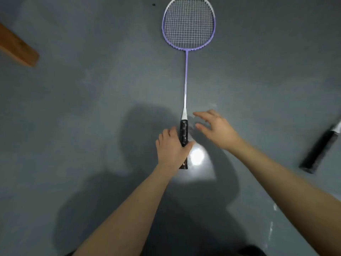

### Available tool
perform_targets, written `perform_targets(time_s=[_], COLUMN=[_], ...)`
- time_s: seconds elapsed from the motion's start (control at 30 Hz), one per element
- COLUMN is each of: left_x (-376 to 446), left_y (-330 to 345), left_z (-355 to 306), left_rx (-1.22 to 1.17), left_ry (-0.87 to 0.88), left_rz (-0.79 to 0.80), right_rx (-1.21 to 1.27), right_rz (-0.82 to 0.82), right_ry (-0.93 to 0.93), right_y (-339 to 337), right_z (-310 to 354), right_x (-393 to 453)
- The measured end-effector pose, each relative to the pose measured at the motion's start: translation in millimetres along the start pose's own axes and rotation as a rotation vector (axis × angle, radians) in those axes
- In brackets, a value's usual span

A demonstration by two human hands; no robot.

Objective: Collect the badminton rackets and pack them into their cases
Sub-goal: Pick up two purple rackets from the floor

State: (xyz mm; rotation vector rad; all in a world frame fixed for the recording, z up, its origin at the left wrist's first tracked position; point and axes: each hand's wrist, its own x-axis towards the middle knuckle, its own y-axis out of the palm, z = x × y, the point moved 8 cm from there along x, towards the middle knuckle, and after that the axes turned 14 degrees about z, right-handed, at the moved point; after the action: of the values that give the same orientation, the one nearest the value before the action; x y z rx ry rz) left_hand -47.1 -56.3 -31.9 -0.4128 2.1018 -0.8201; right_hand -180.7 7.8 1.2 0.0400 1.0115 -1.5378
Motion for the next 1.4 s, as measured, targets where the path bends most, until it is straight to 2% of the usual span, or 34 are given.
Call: perform_targets(time_s=[0.13,0.27,0.37,0.53,0.73,0.9,1.03,1.17,1.3,1.4], left_x=[19.7,12.8,-5.5,-24.5,-28.9,-29.8,-29.7,-26.8,-19.8,-15.4], left_y=[19.1,12.8,1.7,12.1,49.5,79.5,93.9,102.1,102.0,98.3], left_z=[-2.1,-15.5,-31.5,-95.1,-186.0,-236.2,-253.2,-253.0,-254.1,-258.7], left_rx=[0.033,-0.155,-0.312,-0.350,-0.323,-0.298,-0.237,-0.200,-0.126,-0.073], left_ry=[0.037,0.160,0.287,0.446,0.546,0.558,0.580,0.587,0.559,0.540], left_rz=[-0.118,-0.224,-0.283,-0.272,-0.136,-0.028,-0.011,-0.010,-0.012,0.016], right_rx=[-0.160,-0.264,-0.243,-0.148,-0.043,0.041,0.145,0.259,0.246,0.392], right_rz=[-0.061,-0.059,-0.116,-0.287,-0.508,-0.713,-0.727,-0.702,-0.665,-0.710], right_ry=[-0.123,-0.177,-0.201,-0.202,-0.048,0.222,0.509,0.718,0.765,0.705], right_y=[6.7,14.9,2.5,-43.0,-88.5,-95.7,-81.5,-62.1,-55.5,-59.0], right_z=[-13.4,-10.0,-10.6,-44.2,-117.3,-204.2,-267.9,-299.2,-300.8,-297.5], right_x=[28.2,33.7,17.2,-44.4,-119.4,-192.3,-225.2,-227.5,-210.5,-208.2])
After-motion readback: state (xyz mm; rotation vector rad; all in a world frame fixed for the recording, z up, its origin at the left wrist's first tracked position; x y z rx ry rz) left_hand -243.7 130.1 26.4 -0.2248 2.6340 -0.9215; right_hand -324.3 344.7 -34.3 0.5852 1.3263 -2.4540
